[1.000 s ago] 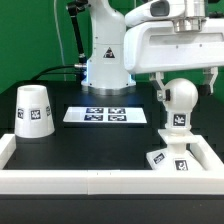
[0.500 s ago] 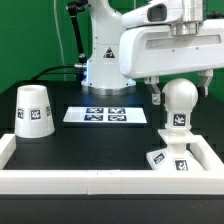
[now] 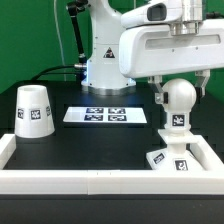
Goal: Assemble lamp
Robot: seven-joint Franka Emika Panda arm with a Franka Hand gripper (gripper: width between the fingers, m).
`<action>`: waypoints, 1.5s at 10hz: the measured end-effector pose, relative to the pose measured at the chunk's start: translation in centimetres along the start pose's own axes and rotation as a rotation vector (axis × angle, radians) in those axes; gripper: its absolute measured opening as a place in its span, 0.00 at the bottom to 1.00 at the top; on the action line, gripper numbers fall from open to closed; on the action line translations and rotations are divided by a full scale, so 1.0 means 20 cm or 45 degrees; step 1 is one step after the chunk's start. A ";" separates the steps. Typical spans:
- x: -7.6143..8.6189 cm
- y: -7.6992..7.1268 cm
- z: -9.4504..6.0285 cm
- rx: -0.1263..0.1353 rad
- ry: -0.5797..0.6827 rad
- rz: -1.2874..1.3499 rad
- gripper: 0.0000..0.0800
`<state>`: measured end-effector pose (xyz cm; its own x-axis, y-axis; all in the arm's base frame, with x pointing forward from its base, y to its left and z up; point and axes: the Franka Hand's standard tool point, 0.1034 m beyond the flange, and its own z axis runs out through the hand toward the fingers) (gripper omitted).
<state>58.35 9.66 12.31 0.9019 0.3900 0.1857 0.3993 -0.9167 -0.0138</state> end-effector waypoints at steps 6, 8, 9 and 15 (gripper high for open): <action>0.00 0.00 0.00 0.006 0.007 0.626 0.72; 0.00 0.01 0.00 0.001 0.005 0.901 0.72; -0.01 0.01 0.01 0.001 0.003 1.022 0.72; 0.00 -0.03 0.01 0.025 -0.071 1.722 0.72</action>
Offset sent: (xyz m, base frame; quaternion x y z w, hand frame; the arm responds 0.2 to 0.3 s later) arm -0.0053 -0.0006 -0.0033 -0.0084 -0.0041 0.3451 0.9385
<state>58.19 10.16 12.18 0.5922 -0.8055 -0.0242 -0.7968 -0.5808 -0.1664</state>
